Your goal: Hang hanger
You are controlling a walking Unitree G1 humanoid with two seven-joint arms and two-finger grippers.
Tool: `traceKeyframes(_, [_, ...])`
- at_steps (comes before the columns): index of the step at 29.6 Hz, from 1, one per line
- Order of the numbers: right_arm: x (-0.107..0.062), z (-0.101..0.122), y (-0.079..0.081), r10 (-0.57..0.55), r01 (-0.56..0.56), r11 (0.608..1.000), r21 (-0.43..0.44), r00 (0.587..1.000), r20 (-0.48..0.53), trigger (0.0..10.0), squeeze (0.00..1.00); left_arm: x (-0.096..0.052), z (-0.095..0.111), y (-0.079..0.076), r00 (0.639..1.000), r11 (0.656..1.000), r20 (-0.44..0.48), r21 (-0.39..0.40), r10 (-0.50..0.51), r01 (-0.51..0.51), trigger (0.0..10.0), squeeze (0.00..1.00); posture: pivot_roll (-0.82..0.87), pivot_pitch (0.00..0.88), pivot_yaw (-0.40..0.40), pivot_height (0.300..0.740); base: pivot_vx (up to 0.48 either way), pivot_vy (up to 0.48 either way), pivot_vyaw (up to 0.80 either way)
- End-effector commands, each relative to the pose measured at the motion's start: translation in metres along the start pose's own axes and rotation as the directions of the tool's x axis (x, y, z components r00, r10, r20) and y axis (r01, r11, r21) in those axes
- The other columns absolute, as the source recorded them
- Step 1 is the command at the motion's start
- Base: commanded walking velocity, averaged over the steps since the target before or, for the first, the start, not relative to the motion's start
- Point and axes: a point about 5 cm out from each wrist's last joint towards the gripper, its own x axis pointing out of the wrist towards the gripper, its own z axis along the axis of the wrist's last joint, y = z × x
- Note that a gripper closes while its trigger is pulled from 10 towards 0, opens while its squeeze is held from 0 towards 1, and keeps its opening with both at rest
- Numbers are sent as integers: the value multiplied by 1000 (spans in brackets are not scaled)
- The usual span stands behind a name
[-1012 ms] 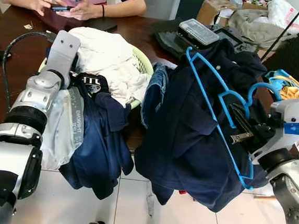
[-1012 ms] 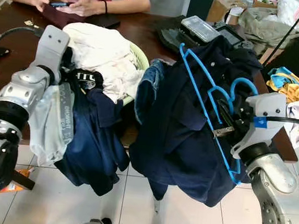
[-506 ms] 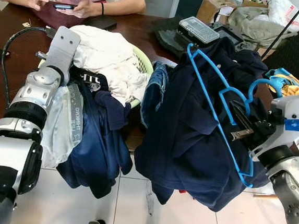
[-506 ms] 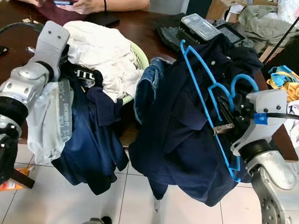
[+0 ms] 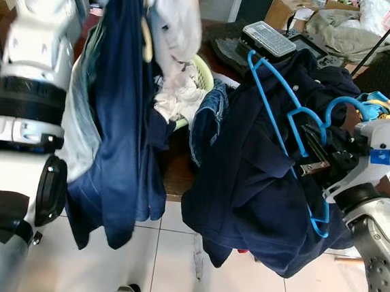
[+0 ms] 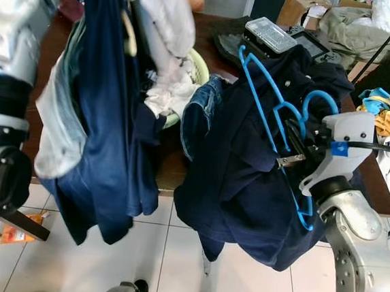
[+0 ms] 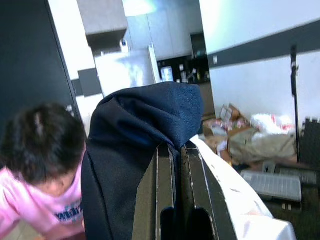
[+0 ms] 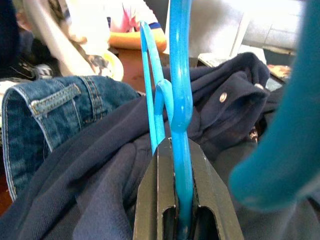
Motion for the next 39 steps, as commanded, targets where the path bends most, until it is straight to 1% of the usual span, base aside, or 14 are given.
traceKeyframes(1, [0,-3,1,-1,1,1000,5,1000,-3,10000,0,3,17,4,997,1000,71,18,23,-24,0,0,42,187,-26,740,0,0,0])
traceKeyframes(7, [2,-3,0,-13,12,1000,9,1000,12,10000,0,8,29,15,987,993,132,58,91,-99,0,0,54,171,-13,740,0,0,0])
traceKeyframes(14, [4,-3,1,-19,19,1000,11,1000,21,10000,0,2,16,-21,982,985,123,-86,-141,152,745,0,56,171,-11,740,0,0,0])
traceKeyframes(15, [4,-4,1,-20,20,1000,12,1000,23,10000,0,-11,-1,-52,945,931,97,-166,-314,326,2275,0,58,170,-10,740,0,0,0])
traceKeyframes(17, [4,-4,1,-20,20,1000,12,1000,23,10000,0,-11,-1,-52,945,931,97,-166,-314,326,2275,0,58,170,-10,740,0,0,0])
traceKeyframes(18, [5,-4,1,-21,20,1000,13,999,26,10000,0,-25,-18,-78,895,867,58,-229,-442,443,2627,0,56,171,-10,740,0,0,0])
traceKeyframes(19, [5,-4,1,-21,20,1000,13,999,26,10000,0,-25,-18,-78,895,867,58,-229,-442,443,2627,0,56,171,-10,740,0,0,0])
traceKeyframes(20, [5,-4,1,-21,21,1000,13,999,26,10000,0,-42,-37,-103,834,798,2,-288,-552,529,3843,0,57,175,-11,740,0,0,0])
traceKeyframes(25, [4,-5,1,-22,22,1000,14,999,26,10000,0,-66,-61,-131,744,716,-80,-357,-663,600,4824,0,56,180,-10,740,0,0,0])
traceKeyframes(26, [4,-5,1,-22,22,1000,14,999,25,10000,0,-76,-71,-140,703,693,-120,-350,-701,631,7412,0,55,180,-11,740,0,0,0])
traceKeyframes(29, [4,-5,1,-22,22,1000,14,999,25,10000,0,-76,-71,-140,703,693,-120,-350,-701,631,7412,0,55,180,-11,740,0,0,0])
traceKeyframes(30, [4,-6,1,-21,20,1000,15,999,25,10000,0,-84,-80,-145,677,690,-170,-319,-716,650,8863,0,56,184,-12,740,0,0,0])
traceKeyframes(33, [4,-7,1,-17,17,1000,17,1000,20,10000,0,-88,-98,-138,694,753,-292,-245,-658,611,10000,0,60,185,-15,740,0,0,0])
traceKeyframes(39, [5,-9,2,-14,13,1000,19,1000,18,10000,0,-83,-105,-116,751,838,-383,-149,-538,525,10000,0,63,185,-15,740,0,0,0])
